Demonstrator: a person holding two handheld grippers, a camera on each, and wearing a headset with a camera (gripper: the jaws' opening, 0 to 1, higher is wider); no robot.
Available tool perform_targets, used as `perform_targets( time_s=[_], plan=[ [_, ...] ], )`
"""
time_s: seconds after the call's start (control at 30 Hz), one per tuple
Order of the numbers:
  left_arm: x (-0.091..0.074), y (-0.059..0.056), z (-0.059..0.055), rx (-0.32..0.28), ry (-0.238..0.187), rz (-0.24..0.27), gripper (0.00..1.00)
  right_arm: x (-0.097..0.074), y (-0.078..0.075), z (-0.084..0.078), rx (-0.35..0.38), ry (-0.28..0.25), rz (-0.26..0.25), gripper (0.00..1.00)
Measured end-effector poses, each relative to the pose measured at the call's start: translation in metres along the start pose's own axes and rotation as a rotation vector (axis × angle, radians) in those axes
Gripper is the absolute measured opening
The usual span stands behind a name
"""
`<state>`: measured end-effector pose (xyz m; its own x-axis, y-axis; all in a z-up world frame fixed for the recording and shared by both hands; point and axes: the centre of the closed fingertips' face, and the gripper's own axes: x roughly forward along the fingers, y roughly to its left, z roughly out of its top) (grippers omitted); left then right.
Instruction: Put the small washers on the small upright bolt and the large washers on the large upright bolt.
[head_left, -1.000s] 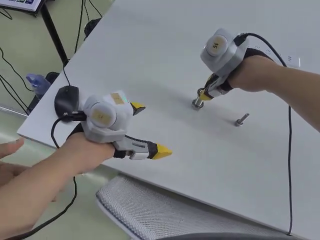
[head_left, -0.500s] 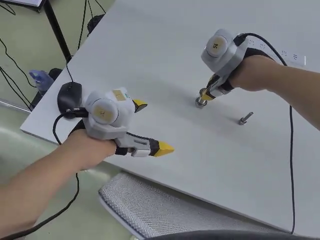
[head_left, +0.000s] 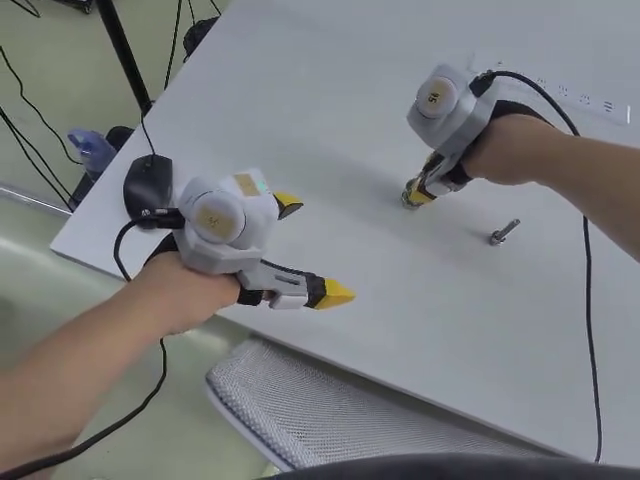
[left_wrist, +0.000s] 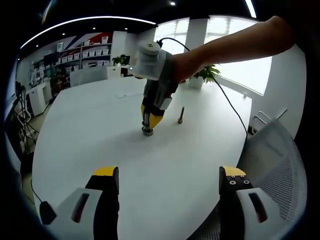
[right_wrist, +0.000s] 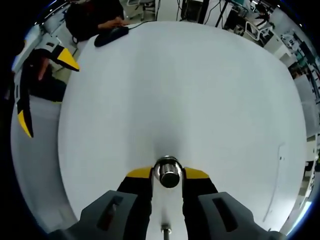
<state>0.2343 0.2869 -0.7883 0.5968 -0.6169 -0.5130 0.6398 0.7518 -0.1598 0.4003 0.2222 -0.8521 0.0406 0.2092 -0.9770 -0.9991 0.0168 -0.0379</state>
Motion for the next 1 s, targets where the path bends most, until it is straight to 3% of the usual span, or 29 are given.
perform_targets(
  time_s=[1.0],
  plan=[
    [-0.005, 0.003, -0.006, -0.01, 0.013, 0.001, 0.8, 0.009, 0.01, -0.005, 0.024, 0.006, -0.005, 0.23]
  ],
)
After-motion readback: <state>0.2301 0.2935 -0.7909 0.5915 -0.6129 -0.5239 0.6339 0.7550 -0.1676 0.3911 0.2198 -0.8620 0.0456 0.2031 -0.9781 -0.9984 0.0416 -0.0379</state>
